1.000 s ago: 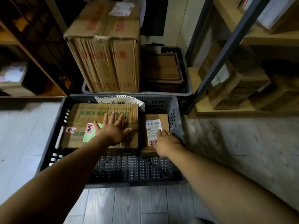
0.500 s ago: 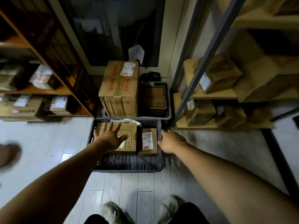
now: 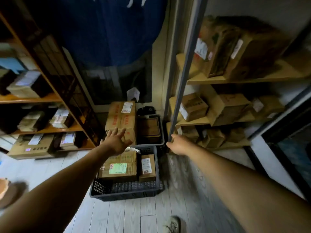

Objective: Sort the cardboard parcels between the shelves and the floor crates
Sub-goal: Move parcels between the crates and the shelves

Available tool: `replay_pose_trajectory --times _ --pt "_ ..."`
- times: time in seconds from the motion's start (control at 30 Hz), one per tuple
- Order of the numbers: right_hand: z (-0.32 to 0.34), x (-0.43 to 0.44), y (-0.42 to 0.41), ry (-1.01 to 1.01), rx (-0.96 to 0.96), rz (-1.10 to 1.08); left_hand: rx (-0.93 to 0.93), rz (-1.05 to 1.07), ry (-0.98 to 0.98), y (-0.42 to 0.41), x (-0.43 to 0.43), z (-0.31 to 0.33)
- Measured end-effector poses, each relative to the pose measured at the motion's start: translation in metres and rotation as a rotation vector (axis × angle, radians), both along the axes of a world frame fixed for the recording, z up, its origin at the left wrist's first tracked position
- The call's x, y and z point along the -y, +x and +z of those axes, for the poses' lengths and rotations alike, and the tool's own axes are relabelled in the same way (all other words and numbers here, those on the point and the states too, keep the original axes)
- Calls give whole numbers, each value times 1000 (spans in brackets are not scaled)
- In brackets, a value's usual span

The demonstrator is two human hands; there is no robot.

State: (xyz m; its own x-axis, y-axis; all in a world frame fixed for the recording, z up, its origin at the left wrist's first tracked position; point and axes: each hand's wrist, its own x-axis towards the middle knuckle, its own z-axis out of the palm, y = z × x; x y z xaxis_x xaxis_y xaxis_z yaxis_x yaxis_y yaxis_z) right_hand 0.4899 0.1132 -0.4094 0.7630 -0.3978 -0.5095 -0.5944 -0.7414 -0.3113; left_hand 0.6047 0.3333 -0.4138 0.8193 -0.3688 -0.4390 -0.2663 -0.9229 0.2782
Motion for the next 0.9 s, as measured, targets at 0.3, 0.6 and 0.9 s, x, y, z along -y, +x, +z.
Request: replay_pose_trajectory --times 0.3,0.6,0.9 --pt "104 15 -75 -53 134 -65 137 -173 -118 -38 36 91" --pt "166 89 -131 -93 239 -131 239 -254 -157 -80 128 172" --pt "203 229 -205 -142 333 -156 323 -389 -245 -134 277 212"
